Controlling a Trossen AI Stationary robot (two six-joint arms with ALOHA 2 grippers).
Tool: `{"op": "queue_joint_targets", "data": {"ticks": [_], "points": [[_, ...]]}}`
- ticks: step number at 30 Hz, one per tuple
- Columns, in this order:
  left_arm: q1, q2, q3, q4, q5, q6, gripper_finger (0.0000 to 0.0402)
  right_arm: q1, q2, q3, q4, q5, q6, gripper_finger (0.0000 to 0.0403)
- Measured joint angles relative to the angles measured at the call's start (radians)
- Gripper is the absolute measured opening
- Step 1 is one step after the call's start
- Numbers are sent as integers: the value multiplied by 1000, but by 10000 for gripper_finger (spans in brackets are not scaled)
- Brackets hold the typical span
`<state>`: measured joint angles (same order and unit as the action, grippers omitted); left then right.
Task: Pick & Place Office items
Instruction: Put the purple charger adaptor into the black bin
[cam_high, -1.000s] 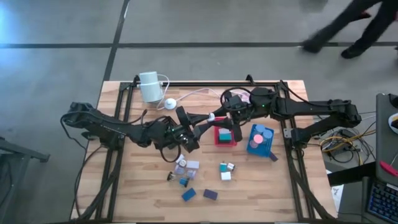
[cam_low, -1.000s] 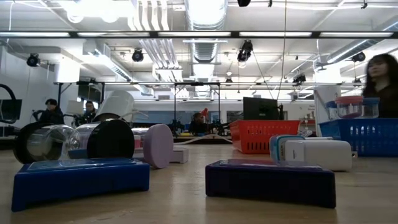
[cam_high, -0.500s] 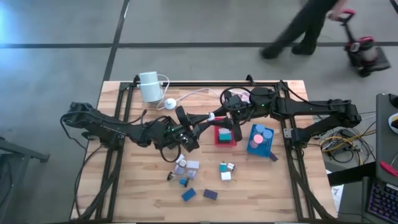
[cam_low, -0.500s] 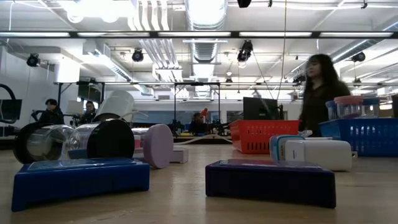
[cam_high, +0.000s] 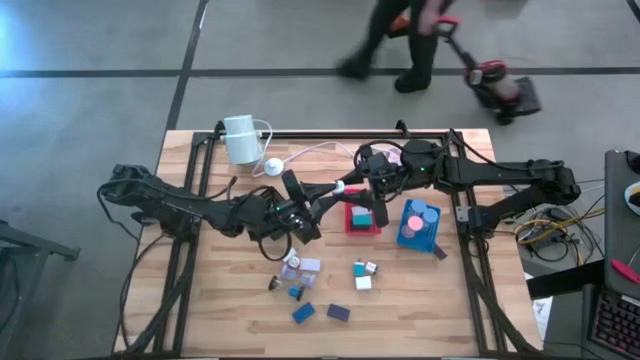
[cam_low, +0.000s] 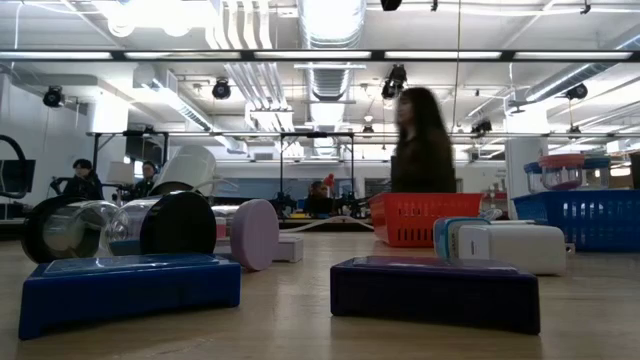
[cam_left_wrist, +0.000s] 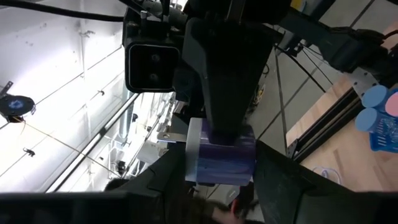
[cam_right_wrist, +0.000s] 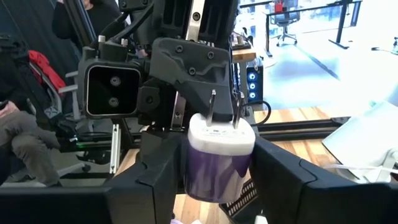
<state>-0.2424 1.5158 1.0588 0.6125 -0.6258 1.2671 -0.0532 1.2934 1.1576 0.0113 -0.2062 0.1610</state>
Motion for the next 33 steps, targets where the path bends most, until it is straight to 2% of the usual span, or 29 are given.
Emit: {"op": "queue_joint_targets", "data": {"ticks": [12, 17, 21, 24, 33], "points": [[-1, -23, -2, 5, -82, -2, 155, -7, -49, 0, -22, 4, -44, 211], [-6, -94, -47, -3, -89, -21, 155, -5, -125, 0, -137, 92, -121, 220], [-8, -213, -120, -55, -85, -99, 155, -5, -212, -7, -251, 146, -163, 221], [-8, -332, -185, -153, -85, -204, 155, 2, -298, -52, -286, 159, -165, 221], [-9, -697, -405, -442, -78, -619, 155, 2, -693, -350, -289, 277, -155, 221]]}}
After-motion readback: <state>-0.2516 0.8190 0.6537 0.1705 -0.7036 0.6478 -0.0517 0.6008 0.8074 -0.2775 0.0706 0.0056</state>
